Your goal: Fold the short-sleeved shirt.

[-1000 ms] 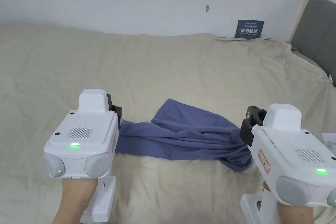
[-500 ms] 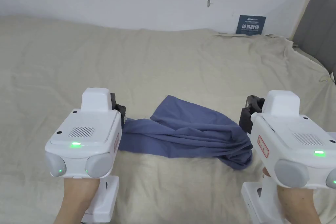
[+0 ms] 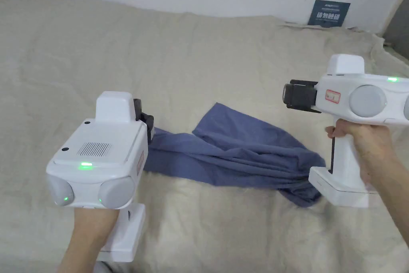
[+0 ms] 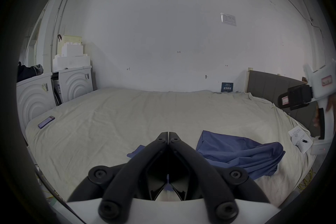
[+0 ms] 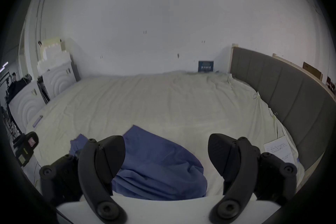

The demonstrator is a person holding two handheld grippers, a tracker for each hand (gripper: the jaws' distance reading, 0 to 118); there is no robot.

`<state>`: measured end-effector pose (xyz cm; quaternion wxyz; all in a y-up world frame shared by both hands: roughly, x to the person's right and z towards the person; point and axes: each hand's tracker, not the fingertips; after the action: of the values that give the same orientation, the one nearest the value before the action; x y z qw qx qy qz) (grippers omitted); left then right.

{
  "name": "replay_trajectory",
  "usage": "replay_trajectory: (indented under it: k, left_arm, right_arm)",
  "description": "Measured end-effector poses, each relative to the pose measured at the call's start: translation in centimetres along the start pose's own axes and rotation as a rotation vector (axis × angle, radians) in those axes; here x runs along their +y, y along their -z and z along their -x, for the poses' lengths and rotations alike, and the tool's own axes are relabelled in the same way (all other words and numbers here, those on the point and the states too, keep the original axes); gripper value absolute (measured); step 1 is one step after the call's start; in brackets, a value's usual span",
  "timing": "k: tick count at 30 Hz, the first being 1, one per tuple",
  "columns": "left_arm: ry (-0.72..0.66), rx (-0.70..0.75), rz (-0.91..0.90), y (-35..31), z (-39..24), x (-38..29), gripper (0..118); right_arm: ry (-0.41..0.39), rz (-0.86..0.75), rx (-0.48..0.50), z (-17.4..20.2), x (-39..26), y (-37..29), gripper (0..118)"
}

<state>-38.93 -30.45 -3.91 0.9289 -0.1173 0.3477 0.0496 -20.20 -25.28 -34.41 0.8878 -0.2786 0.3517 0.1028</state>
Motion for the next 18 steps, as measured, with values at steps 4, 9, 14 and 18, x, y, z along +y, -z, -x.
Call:
replay_trajectory:
  k: [4, 9, 14, 18]
  left_arm:
    - [-0.015, 0.011, 0.007, 0.8, 0.3, 0.0, 0]
    - [-0.026, 0.027, 0.018, 2.2, 0.6, 0.0, 0]
    - [-0.036, 0.037, 0.03, 4.1, 0.8, -0.2, 0]
    - [-0.035, 0.045, 0.049, 5.8, 0.9, -0.5, 0]
  right_arm:
    - [-0.005, 0.198, -0.001, -0.4, 2.1, 5.4, 110]
    - [-0.078, 0.352, -0.067, -0.6, 2.4, 12.3, 110]
    - [-0.058, 0.503, -0.039, -1.3, 1.1, 18.2, 109]
    - [-0.038, 0.539, -0.05, -1.8, -0.3, 20.9, 93]
